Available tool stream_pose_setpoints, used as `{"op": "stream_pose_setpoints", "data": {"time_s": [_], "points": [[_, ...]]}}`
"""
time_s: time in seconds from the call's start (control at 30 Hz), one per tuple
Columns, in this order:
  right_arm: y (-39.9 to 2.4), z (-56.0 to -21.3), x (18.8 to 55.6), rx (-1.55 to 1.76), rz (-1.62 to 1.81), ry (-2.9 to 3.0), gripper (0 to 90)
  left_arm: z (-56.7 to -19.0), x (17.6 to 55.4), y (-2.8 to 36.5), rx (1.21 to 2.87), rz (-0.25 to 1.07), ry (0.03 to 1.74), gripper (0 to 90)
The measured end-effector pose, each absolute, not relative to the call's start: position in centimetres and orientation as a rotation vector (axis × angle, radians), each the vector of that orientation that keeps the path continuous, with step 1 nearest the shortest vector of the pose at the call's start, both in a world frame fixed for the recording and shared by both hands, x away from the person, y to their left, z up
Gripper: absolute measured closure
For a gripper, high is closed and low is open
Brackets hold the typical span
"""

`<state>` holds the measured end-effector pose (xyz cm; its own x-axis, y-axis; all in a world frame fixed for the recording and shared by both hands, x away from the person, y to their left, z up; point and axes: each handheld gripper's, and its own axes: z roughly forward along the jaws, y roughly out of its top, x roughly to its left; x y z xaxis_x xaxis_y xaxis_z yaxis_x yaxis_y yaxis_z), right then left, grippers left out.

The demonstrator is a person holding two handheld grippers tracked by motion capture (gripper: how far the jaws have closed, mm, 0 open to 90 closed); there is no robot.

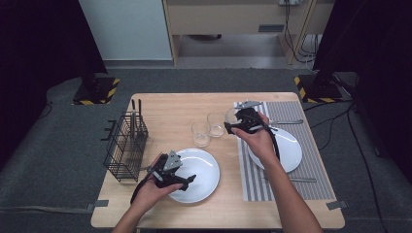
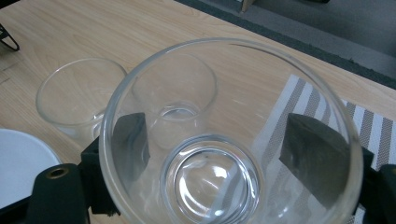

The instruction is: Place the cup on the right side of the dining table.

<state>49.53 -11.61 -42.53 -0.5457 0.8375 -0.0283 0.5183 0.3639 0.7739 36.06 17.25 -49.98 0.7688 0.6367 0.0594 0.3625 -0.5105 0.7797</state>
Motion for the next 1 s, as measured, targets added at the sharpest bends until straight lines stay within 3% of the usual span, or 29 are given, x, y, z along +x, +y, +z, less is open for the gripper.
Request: {"op": "stream_pose_setpoints", "data": {"time_s": [1.0], "points": [[-11.3, -42.3, 52.0, 1.191, 1.005, 2.171, 20.1, -50.0, 36.2, 17.5, 2.136, 0.395, 0.737, 6.4]]}}
